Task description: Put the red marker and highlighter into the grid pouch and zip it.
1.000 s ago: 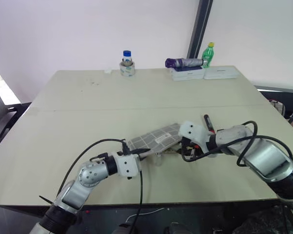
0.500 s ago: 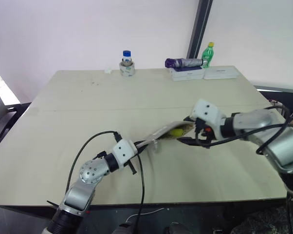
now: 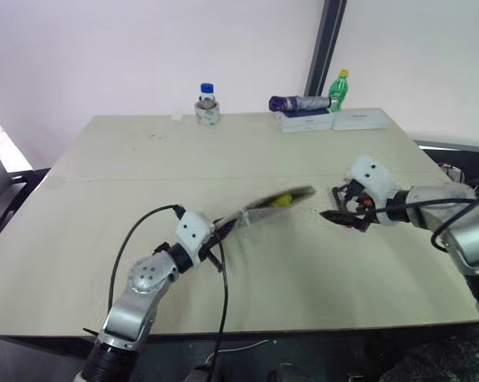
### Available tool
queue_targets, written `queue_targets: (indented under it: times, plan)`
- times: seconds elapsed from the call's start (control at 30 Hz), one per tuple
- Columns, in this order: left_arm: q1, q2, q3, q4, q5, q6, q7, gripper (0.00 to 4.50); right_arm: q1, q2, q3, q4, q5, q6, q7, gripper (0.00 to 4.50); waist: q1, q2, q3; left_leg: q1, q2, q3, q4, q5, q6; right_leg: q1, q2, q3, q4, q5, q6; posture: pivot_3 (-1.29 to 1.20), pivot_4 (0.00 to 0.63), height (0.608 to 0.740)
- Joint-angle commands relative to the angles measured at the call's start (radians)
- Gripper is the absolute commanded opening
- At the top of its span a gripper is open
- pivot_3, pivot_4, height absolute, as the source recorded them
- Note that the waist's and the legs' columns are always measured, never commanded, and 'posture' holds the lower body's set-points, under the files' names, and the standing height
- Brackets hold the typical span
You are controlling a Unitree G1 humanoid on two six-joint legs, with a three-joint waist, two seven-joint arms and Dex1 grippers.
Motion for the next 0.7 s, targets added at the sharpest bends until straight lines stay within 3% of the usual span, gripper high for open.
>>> queue_targets:
  times: [0.03, 0.33, 0.43, 0.63, 0.7]
  plan:
    - [-0.013, -0.006, 0.011, 0.012, 0.048, -0.042, 0.047, 0.0, -0.035, 0.063, -0.045, 0.123, -0.037, -0.002, -0.096, 4.13, 0.0, 0.0, 0.0, 0.0, 0.0, 0.0, 0.0, 0.0, -0.001, 0.0, 0.0, 0.0, 0.0, 0.0, 0.0, 0.0, 0.15, 0.74]
    - [-0.015, -0.022, -0.005, 0.033, 0.096, -0.06, 0.08, 0.0, -0.081, 0.19, -0.056, 0.404, -0.106, -0.08, -0.233, 4.13, 0.0, 0.0, 0.0, 0.0, 0.0, 0.001, 0.0, 0.003, -0.005, 0.0, 0.0, 0.001, 0.0, 0.0, 0.0, 0.0, 0.15, 0.74]
    - [-0.011, -0.02, -0.007, 0.031, 0.099, -0.057, 0.08, 0.0, -0.087, 0.201, -0.07, 0.431, -0.101, -0.072, -0.243, 3.36, 0.001, 0.0, 0.0, 0.0, 0.0, 0.001, 0.0, 0.003, -0.005, 0.0, 0.0, 0.001, 0.0, 0.0, 0.0, 0.0, 0.15, 0.74]
    - [-0.007, -0.017, -0.007, 0.032, 0.1, -0.057, 0.075, 0.0, -0.087, 0.197, -0.087, 0.408, -0.095, -0.049, -0.242, 0.31, 0.001, 0.0, 0.0, 0.0, 0.0, 0.001, 0.0, 0.003, -0.005, 0.0, 0.0, 0.001, 0.0, 0.0, 0.0, 0.0, 0.15, 0.74]
    - [-0.014, -0.009, -0.01, 0.038, 0.106, -0.063, 0.066, 0.0, -0.076, 0.163, -0.074, 0.343, -0.097, -0.051, -0.208, 0.31, 0.001, 0.0, 0.0, 0.0, 0.0, 0.001, 0.0, 0.003, -0.005, 0.0, 0.0, 0.001, 0.0, 0.0, 0.0, 0.0, 0.15, 0.74]
